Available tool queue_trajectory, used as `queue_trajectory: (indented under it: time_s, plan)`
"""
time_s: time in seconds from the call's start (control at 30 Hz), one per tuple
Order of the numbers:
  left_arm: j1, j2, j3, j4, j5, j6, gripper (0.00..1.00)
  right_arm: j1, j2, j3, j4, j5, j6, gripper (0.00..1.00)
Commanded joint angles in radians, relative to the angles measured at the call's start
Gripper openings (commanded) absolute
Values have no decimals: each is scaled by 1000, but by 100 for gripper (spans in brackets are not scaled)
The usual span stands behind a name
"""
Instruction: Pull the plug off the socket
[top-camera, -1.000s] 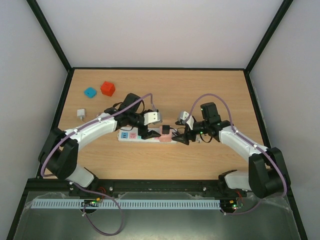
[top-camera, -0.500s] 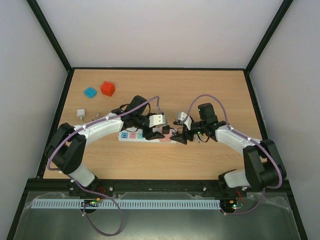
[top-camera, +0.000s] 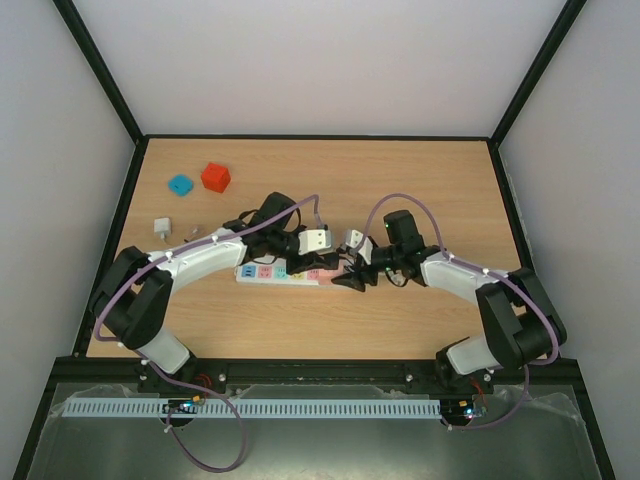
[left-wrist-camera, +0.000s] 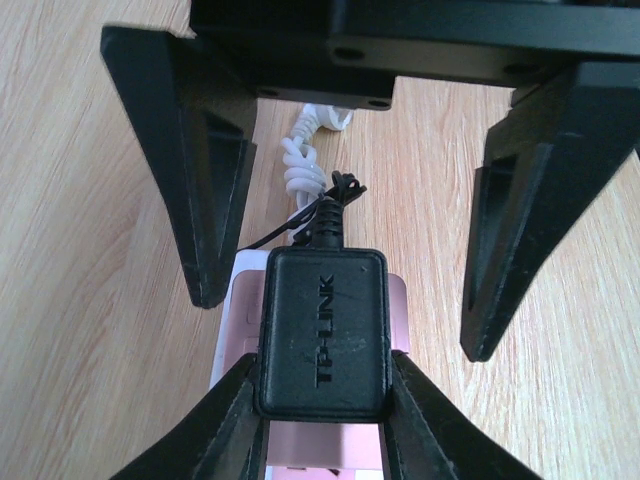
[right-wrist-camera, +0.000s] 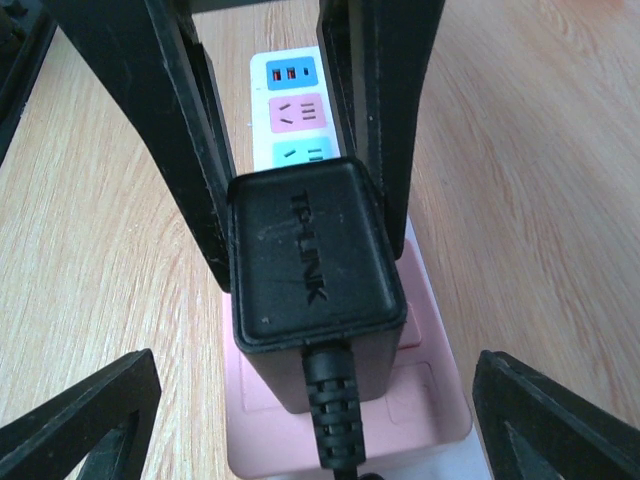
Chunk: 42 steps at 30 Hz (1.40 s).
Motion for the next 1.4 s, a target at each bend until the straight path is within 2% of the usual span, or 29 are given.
queue_trajectory:
  time_s: [0.0, 0.27, 0.5, 0.77, 1.17, 1.37]
  plan:
    - [-6, -42, -35, -2, 19, 13, 29, 23, 29, -16, 75, 14, 5, 83]
    - [5, -59, -36, -16, 56, -2, 25, 50, 77, -18, 119, 28, 5, 76]
    - [5, -55, -21, -19, 88, -13, 23, 58, 92, -32, 116, 43, -25, 53]
    - [5, -52, 15, -11, 124, -55, 21, 58, 98, -44, 112, 55, -37, 37]
    - [8, -61, 56, -36, 178, -62, 17, 58, 103, -54, 120, 68, -35, 31]
    - [9, -70, 57, -53, 150, -26, 16, 58, 105, -54, 120, 66, -32, 30]
